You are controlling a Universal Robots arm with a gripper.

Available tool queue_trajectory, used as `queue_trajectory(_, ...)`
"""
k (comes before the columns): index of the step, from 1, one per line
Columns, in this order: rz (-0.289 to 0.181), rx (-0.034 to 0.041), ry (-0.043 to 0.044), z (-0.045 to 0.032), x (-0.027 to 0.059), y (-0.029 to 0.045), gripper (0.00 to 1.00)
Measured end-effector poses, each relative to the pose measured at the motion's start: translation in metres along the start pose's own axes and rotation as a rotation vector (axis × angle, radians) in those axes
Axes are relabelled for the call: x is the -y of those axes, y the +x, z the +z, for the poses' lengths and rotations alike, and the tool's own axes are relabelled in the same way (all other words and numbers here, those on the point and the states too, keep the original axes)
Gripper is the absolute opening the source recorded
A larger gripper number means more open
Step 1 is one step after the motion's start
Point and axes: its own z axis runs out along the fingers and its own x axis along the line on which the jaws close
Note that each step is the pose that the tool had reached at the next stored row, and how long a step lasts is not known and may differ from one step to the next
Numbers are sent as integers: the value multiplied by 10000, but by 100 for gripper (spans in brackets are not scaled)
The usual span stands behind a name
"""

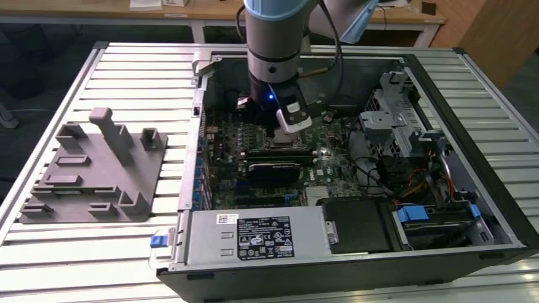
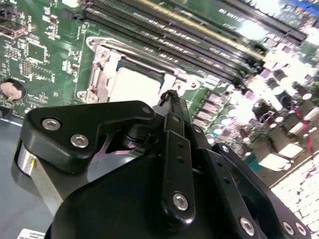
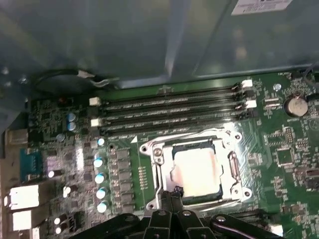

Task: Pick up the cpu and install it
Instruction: 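Install the second cpu locking lever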

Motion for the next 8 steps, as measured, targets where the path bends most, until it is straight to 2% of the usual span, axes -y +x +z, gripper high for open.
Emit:
queue_trajectory(3,11,5,31,8,-43,-53,11)
queue_trajectory(8,56,14,45,22,-89,-182,11)
